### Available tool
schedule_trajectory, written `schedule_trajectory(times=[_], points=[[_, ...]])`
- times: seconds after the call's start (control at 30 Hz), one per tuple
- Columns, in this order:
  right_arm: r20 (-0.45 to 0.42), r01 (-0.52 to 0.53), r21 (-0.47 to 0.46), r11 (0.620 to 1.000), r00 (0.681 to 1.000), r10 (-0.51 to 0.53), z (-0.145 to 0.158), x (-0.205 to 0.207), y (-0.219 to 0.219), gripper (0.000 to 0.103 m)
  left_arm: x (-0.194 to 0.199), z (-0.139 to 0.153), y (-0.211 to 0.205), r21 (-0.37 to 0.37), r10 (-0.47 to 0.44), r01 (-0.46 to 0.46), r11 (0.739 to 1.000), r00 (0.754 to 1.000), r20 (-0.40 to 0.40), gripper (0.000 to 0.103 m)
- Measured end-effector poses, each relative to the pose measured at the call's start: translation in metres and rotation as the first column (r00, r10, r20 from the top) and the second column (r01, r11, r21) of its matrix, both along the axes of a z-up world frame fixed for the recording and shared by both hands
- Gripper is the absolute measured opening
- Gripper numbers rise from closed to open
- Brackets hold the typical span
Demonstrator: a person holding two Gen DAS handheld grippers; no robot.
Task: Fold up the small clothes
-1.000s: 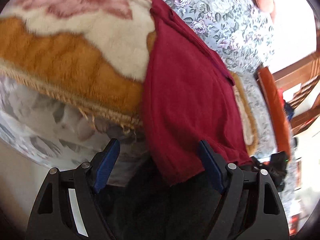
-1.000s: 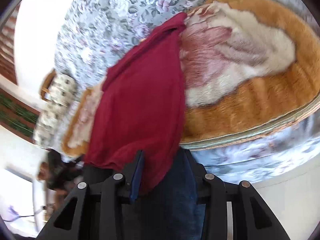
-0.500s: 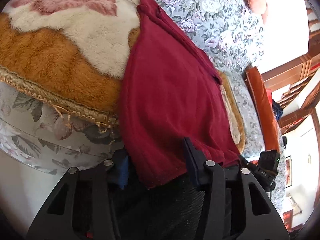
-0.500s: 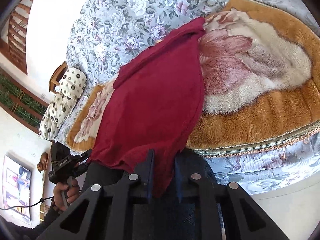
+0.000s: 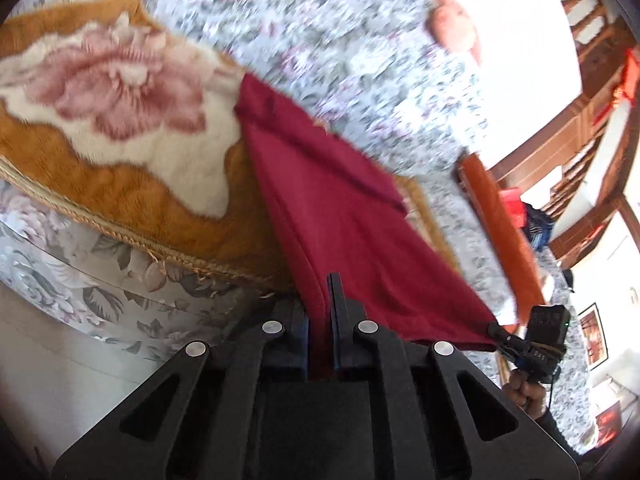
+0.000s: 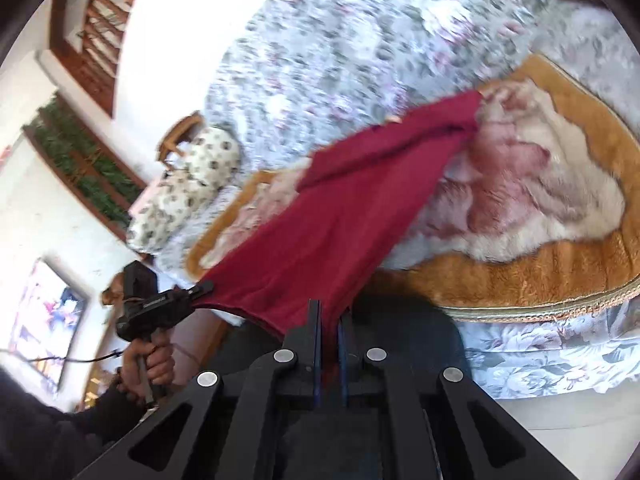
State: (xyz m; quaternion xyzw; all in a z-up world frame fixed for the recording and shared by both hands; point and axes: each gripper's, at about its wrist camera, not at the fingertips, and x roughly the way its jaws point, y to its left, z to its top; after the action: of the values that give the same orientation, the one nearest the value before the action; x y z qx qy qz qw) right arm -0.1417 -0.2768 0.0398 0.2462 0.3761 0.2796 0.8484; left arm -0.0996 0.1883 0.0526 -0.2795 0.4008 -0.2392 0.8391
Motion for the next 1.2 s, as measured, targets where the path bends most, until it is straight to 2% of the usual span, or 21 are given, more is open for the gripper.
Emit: schedule_trajectory(times=[0.13,0.27,0.33,0.4,0.5,0.6,0.7,0.9,1.0,1.13,1.2], points=[[0.037,-0.033,0.024,0.999,0.999,0.033,0.025,-0.027,-0.005,0.006,-0.032,0.026,0.003,-0.025,-0.019,0.021,0.999,0.998,0.062,0.006],[0.068,-0.024,0.052,0.998,0.997,0.021,0.046,-0.051,-0.014,0.006,-0.045,0.042,0.003,-0.105,-0.014,0.023,0.994,0.996,0.087,0.006],[0.085,-0.016,0.064,0.998,0.996,0.01,0.054,-0.054,-0.019,0.006,-0.036,0.044,0.001,-0.157,0.009,0.005,0.988,0.996,0.087,0.006],[0.082,0.009,0.096,0.995,0.996,-0.017,0.052,-0.044,-0.027,0.006,-0.013,0.036,0.0,-0.226,0.05,-0.038,0.973,0.998,0.047,0.006],[0.045,0.075,0.185,0.98,0.995,-0.085,0.038,-0.01,-0.04,0.006,0.028,0.024,-0.004,-0.264,0.109,-0.106,0.959,0.994,-0.001,0.006],[0.001,0.147,0.255,0.956,0.988,-0.152,0.023,0.036,-0.049,0.006,0.069,0.02,-0.006,-0.279,0.154,-0.149,0.949,0.988,-0.004,0.006],[-0.026,0.202,0.309,0.929,0.979,-0.204,0.012,0.083,-0.056,0.006,0.116,0.021,-0.009,-0.254,0.201,-0.193,0.948,0.98,0.006,0.006],[-0.056,0.29,0.273,0.917,0.957,-0.286,-0.009,0.178,-0.062,0.006,0.206,0.002,-0.019,-0.201,0.233,-0.24,0.95,0.971,-0.058,0.006],[-0.06,0.299,0.25,0.921,0.954,-0.294,-0.017,0.209,-0.06,0.006,0.229,0.003,-0.022,-0.173,0.24,-0.244,0.954,0.97,-0.046,0.006],[-0.043,0.302,0.247,0.921,0.953,-0.301,-0.018,0.237,-0.062,0.006,0.254,0.003,-0.02,-0.175,0.246,-0.248,0.953,0.969,-0.035,0.006],[-0.043,0.304,0.236,0.923,0.952,-0.303,-0.022,0.248,-0.062,0.006,0.266,-0.004,-0.026,-0.142,0.229,-0.233,0.962,0.972,-0.044,0.007]])
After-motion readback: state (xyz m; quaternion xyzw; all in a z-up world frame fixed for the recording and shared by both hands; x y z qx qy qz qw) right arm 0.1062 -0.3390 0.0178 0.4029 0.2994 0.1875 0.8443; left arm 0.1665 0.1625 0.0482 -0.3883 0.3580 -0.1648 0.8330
